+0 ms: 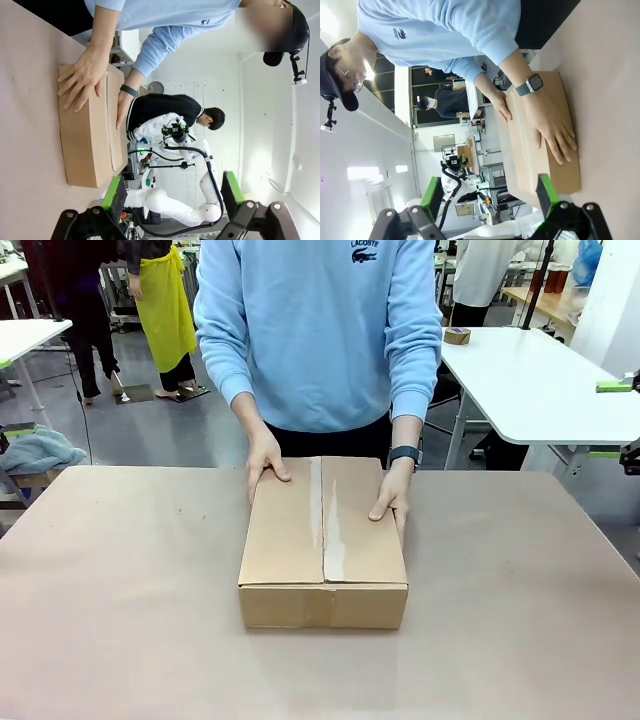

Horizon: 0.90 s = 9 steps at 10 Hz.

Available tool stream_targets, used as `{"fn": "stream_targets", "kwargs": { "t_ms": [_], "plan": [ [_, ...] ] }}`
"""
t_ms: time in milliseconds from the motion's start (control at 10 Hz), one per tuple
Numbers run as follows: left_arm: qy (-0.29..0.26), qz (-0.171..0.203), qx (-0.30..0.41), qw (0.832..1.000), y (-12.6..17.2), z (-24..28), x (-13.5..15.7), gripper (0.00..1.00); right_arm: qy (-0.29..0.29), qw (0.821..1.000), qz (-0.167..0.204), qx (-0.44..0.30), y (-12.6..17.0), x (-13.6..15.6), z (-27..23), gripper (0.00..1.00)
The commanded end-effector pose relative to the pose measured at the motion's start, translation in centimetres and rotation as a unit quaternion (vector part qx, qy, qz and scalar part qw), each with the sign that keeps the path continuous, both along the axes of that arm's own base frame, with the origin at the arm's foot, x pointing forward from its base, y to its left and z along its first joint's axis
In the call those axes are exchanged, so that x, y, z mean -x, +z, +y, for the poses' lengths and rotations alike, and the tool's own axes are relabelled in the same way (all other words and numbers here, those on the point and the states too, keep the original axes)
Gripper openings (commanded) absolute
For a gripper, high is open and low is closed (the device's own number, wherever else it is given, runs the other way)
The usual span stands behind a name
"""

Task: Pack the gift set into the box.
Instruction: Press and hold the closed box until the human finishes sealing it.

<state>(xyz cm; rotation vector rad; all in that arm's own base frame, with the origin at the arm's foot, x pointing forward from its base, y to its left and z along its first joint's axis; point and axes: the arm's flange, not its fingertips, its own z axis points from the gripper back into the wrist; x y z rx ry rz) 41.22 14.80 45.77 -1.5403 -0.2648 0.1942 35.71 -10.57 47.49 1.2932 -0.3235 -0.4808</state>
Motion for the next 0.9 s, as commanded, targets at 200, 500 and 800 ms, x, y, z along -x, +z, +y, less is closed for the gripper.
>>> {"fn": "stream_targets", "kwargs": {
  "t_ms": [200, 500, 800],
  "plan": [
    [-0.071, -0.094, -0.063, 0.991, 1.4, -6.4, -1.1, 1.0, 0.199, 0.969, -0.097, 0.115, 1.5, -4.9, 9.2, 1.0],
    [-0.202, -0.287, -0.181, 0.919, -0.3, -24.2, -1.3, 1.0, 0.398, 0.841, -0.345, 0.126, 0.9, -7.5, 23.6, 1.0],
    [-0.226, -0.248, -0.178, 0.925, 1.0, -27.1, -0.4, 1.0, 0.351, 0.899, -0.21, 0.159, 1.7, -5.5, 27.1, 1.0]
  ]
}}
